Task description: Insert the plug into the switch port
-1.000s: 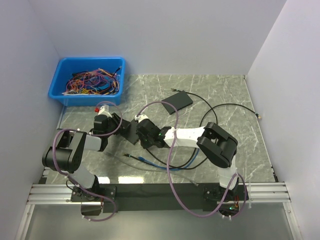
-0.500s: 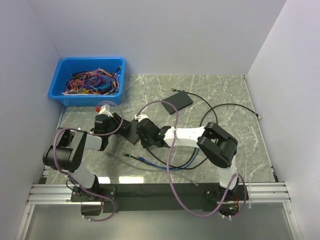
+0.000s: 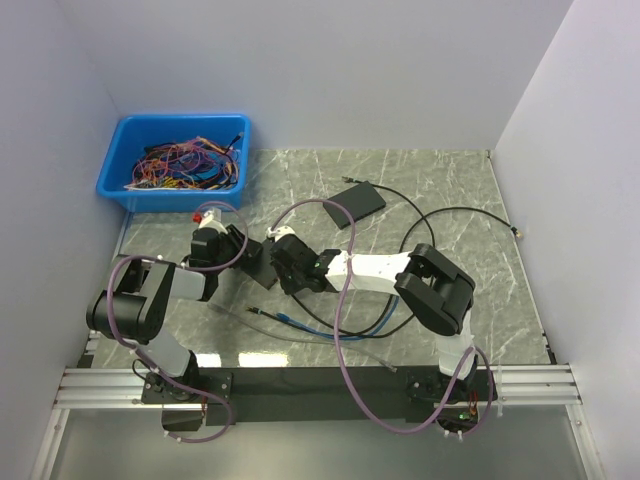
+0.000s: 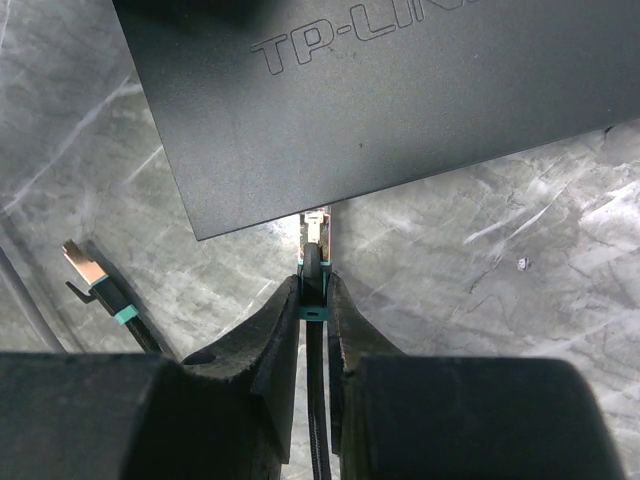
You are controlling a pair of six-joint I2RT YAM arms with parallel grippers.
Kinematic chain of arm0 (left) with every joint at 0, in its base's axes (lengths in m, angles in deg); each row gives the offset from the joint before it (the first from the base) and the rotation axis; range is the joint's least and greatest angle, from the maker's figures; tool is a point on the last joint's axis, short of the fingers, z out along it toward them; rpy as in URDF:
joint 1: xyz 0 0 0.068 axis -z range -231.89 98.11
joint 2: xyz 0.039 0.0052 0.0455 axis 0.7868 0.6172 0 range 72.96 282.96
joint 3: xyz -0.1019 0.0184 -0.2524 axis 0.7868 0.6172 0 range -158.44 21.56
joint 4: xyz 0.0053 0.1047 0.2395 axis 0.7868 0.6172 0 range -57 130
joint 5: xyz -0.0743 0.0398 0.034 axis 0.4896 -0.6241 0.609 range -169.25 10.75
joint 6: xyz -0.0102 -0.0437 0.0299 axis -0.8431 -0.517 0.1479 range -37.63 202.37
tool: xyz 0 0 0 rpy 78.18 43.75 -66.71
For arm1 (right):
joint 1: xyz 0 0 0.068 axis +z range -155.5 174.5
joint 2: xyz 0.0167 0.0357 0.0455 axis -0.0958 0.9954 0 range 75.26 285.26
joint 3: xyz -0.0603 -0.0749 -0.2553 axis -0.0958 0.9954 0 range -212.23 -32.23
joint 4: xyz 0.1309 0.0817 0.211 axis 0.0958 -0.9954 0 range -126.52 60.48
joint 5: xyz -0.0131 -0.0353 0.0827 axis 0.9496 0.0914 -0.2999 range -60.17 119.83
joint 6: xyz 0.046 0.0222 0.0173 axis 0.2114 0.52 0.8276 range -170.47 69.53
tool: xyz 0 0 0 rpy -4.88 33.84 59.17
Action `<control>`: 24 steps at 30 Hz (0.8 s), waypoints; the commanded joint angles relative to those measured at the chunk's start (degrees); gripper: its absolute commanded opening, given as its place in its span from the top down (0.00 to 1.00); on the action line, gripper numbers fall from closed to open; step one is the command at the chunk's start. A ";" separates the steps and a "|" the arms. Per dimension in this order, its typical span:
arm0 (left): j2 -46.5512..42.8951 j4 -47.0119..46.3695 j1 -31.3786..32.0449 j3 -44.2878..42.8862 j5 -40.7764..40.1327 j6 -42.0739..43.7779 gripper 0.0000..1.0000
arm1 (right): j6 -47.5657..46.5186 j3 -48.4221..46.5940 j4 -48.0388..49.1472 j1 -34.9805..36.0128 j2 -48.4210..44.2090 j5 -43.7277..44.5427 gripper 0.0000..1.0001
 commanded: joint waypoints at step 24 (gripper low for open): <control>5.27 -9.41 4.22 -1.37 12.73 4.57 0.58 | -6.96 4.95 15.85 -3.66 -2.94 -4.44 1.00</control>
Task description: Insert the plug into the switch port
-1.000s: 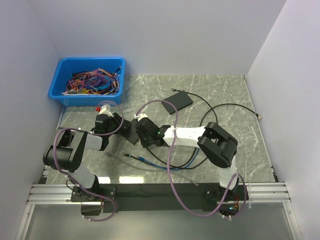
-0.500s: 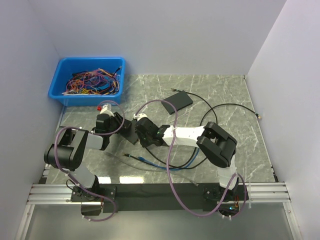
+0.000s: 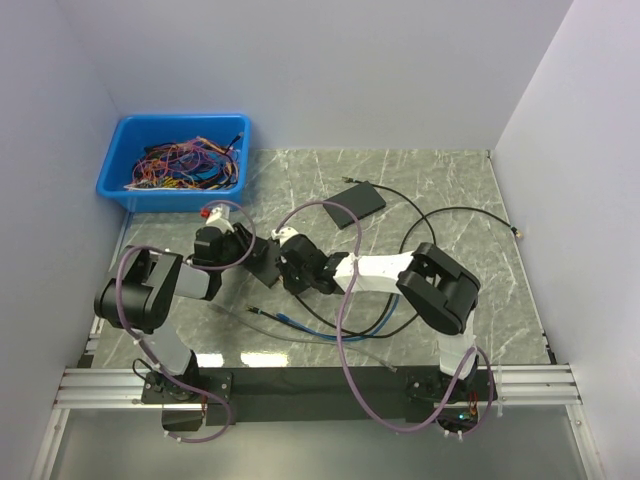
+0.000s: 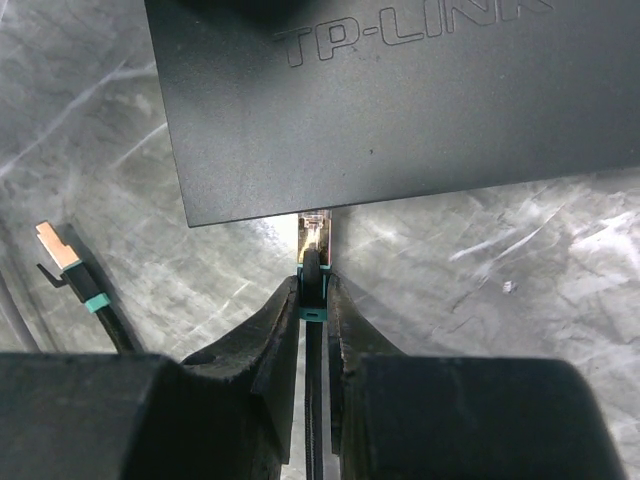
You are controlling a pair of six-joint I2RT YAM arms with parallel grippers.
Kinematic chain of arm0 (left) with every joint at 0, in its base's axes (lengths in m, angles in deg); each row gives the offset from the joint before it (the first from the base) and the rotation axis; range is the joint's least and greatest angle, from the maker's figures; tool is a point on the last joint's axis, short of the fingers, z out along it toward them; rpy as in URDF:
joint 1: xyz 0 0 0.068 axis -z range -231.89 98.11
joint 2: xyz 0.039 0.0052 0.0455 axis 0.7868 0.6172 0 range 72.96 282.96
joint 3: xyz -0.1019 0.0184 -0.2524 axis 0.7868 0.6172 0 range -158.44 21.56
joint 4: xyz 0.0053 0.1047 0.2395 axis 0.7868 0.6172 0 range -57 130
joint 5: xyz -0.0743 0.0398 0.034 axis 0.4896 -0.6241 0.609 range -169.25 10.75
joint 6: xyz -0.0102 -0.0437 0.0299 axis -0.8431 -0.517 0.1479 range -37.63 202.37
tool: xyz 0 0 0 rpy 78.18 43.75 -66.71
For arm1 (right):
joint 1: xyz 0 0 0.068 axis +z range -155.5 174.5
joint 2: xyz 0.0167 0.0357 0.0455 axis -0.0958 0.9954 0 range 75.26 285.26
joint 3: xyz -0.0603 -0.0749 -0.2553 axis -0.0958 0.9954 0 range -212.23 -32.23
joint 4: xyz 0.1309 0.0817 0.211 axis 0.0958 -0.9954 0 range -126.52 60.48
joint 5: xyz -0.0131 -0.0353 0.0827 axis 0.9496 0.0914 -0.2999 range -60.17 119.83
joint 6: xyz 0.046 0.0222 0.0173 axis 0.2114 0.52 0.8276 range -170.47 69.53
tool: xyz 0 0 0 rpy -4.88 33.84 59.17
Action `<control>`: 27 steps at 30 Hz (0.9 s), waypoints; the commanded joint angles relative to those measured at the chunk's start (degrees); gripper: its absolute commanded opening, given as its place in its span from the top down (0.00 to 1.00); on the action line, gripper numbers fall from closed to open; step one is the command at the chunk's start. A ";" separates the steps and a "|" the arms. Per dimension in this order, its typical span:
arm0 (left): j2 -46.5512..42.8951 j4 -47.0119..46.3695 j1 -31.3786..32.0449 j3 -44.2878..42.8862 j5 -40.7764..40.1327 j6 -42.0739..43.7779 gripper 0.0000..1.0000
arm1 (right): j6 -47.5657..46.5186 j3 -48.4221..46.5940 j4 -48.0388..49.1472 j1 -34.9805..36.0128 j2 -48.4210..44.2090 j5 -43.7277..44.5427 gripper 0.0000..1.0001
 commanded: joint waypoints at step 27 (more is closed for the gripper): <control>-0.06 -2.38 4.95 1.83 8.79 -1.25 0.56 | -4.18 -1.52 7.09 -4.46 -0.86 -4.31 1.00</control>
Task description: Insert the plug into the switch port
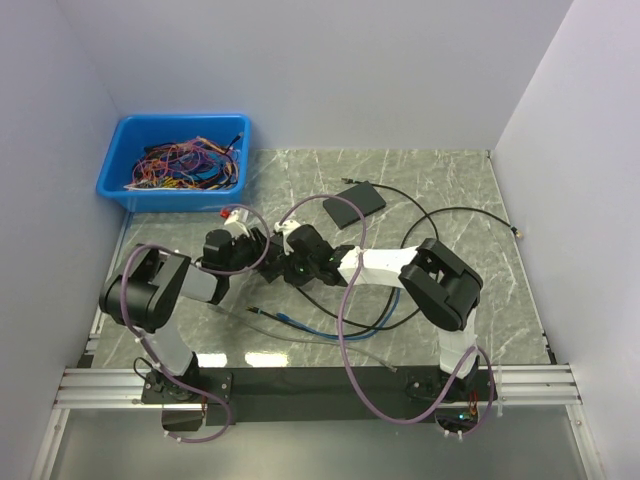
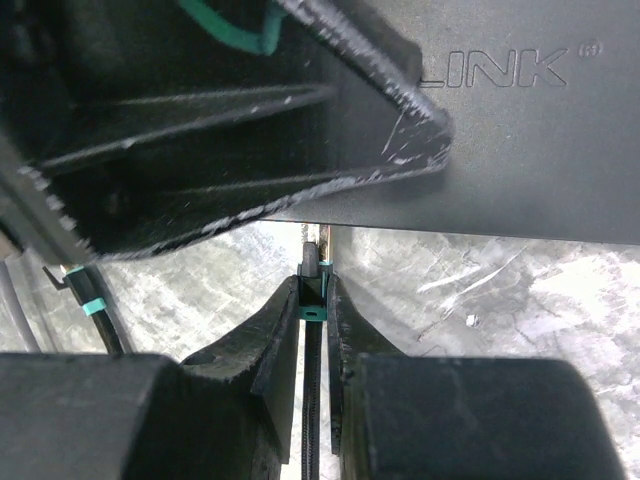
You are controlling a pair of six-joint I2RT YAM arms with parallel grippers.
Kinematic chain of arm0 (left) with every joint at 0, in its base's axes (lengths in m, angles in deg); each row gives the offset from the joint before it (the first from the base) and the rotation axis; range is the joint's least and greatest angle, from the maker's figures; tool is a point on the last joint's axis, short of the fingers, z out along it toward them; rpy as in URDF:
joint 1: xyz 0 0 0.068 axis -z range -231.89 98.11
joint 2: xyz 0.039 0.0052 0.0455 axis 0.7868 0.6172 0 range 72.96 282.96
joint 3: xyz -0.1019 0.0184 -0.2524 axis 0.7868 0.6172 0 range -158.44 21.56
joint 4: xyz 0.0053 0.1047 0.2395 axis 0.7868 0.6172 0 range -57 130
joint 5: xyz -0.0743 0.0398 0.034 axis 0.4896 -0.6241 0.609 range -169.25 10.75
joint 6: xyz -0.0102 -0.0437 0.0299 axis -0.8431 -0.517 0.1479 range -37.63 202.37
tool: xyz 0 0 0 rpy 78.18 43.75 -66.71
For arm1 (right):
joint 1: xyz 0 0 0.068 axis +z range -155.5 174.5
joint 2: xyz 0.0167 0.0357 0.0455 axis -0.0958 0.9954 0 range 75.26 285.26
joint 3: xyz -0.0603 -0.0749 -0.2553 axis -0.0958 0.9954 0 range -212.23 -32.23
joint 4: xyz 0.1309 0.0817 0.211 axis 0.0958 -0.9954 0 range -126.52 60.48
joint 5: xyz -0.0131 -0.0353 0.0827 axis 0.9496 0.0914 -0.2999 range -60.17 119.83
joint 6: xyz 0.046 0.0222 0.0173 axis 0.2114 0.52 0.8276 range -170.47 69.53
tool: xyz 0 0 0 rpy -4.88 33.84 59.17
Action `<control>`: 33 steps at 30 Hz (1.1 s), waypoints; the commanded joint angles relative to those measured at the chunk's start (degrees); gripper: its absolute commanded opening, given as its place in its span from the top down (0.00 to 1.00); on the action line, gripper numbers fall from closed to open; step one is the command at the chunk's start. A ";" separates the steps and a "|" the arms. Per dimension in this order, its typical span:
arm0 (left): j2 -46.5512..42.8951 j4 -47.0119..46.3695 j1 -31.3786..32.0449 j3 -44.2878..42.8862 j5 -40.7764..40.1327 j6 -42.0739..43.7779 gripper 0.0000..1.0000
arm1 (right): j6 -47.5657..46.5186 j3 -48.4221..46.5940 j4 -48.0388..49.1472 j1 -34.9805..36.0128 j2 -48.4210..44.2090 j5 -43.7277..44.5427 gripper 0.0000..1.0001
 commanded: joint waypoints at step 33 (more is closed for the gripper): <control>6.53 33.01 -6.65 -23.33 -5.98 5.51 0.51 | -0.58 -0.34 6.57 -0.79 1.21 2.41 1.00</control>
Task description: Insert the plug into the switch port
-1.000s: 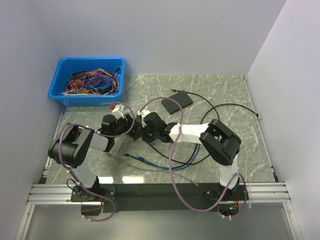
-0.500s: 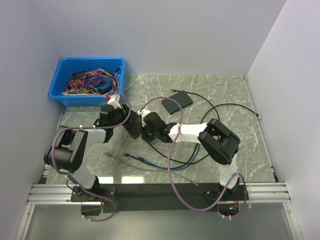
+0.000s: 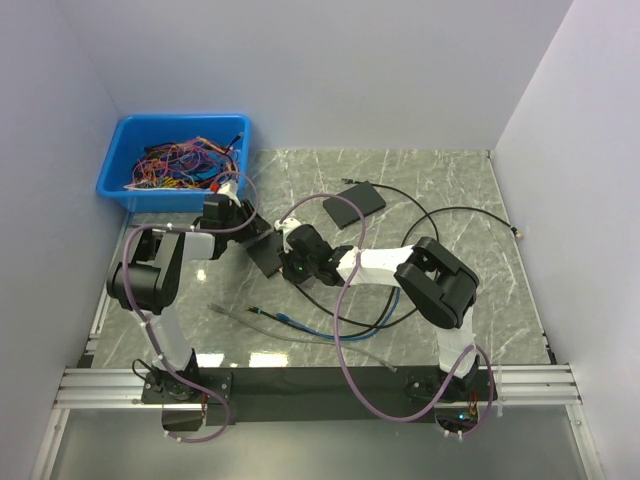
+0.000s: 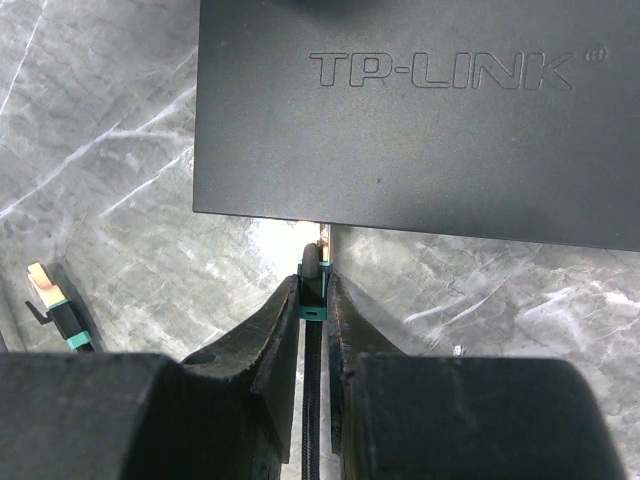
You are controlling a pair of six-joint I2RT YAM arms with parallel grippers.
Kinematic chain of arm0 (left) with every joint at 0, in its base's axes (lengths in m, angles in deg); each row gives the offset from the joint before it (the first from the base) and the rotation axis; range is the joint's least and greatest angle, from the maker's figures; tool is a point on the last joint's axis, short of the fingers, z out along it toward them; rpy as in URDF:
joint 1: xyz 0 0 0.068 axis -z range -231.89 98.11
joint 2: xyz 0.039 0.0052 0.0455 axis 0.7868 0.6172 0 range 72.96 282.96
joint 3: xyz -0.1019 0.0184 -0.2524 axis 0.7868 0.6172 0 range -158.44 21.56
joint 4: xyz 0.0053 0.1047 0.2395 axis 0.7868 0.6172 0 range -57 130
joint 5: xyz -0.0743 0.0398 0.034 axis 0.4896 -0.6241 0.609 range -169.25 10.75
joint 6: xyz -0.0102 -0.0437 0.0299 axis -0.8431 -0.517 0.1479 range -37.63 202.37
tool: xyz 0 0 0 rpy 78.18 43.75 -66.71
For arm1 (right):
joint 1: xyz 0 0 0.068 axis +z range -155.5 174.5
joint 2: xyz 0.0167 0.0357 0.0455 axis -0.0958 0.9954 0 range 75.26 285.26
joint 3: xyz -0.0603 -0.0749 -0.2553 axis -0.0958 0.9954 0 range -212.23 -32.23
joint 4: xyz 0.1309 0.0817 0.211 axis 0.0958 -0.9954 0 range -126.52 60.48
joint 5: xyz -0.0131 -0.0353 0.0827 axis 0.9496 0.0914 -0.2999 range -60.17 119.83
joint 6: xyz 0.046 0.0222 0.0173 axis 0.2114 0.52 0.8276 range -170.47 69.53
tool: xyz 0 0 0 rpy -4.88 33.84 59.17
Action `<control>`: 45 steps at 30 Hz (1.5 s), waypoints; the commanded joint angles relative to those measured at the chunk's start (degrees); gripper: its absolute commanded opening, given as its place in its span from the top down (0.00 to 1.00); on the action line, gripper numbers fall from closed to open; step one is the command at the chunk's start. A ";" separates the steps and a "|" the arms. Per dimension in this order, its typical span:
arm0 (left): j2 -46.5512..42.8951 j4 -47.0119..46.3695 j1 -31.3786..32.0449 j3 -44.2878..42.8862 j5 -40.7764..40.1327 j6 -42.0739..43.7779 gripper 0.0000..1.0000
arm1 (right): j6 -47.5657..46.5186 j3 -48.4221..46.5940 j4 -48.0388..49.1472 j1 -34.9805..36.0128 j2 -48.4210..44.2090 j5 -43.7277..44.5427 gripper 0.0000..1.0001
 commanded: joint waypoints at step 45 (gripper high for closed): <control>-7.11 -12.31 11.77 25.52 3.68 -4.18 0.49 | -10.94 -17.11 -5.99 -2.33 3.76 -5.44 1.00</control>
